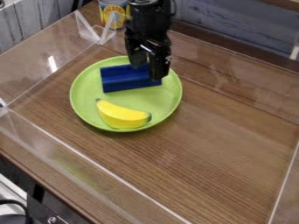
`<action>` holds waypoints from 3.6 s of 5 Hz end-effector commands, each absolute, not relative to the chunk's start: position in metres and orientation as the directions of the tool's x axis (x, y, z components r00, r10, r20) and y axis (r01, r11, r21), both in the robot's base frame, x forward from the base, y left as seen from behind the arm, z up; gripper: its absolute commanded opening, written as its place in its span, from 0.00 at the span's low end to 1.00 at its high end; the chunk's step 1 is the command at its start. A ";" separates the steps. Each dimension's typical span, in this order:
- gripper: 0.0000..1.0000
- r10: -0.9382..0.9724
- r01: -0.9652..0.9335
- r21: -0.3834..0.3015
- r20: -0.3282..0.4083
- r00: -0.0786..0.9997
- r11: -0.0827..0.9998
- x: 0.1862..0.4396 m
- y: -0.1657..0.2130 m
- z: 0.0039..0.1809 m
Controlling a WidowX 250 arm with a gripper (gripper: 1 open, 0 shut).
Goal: Put the blue object in the green plate
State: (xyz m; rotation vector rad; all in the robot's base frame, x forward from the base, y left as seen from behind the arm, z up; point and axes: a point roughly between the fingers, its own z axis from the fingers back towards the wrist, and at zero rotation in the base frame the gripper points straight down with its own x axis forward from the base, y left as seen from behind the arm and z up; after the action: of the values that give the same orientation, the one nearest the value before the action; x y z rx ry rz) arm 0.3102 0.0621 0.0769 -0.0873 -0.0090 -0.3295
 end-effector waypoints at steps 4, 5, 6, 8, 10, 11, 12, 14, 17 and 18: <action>1.00 -0.328 0.332 -0.056 0.059 0.943 0.942 0.306 0.103 0.067; 1.00 -0.322 0.325 -0.052 0.061 0.945 0.944 0.307 0.113 0.061; 0.00 -0.256 0.259 -0.048 0.062 0.965 0.965 0.308 0.111 0.058; 0.00 -0.178 0.180 -0.037 0.061 0.982 0.983 0.311 0.096 0.067; 0.00 -0.249 0.251 -0.022 0.058 0.967 0.968 0.309 0.086 0.074; 0.00 -0.328 0.329 -0.015 0.058 0.943 0.944 0.306 0.086 0.073; 0.00 -0.351 0.352 -0.009 0.057 0.935 0.936 0.307 0.083 0.075; 0.00 -0.415 0.416 0.004 0.055 0.908 0.909 0.304 0.073 0.079; 0.00 -0.490 0.490 0.023 0.065 0.869 0.871 0.306 0.070 0.105; 0.00 -0.508 0.507 0.031 0.073 0.858 0.861 0.312 0.062 0.104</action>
State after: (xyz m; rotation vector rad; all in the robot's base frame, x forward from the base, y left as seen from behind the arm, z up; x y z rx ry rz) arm 0.3038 0.0601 0.0804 -0.0295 -0.0067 -0.5303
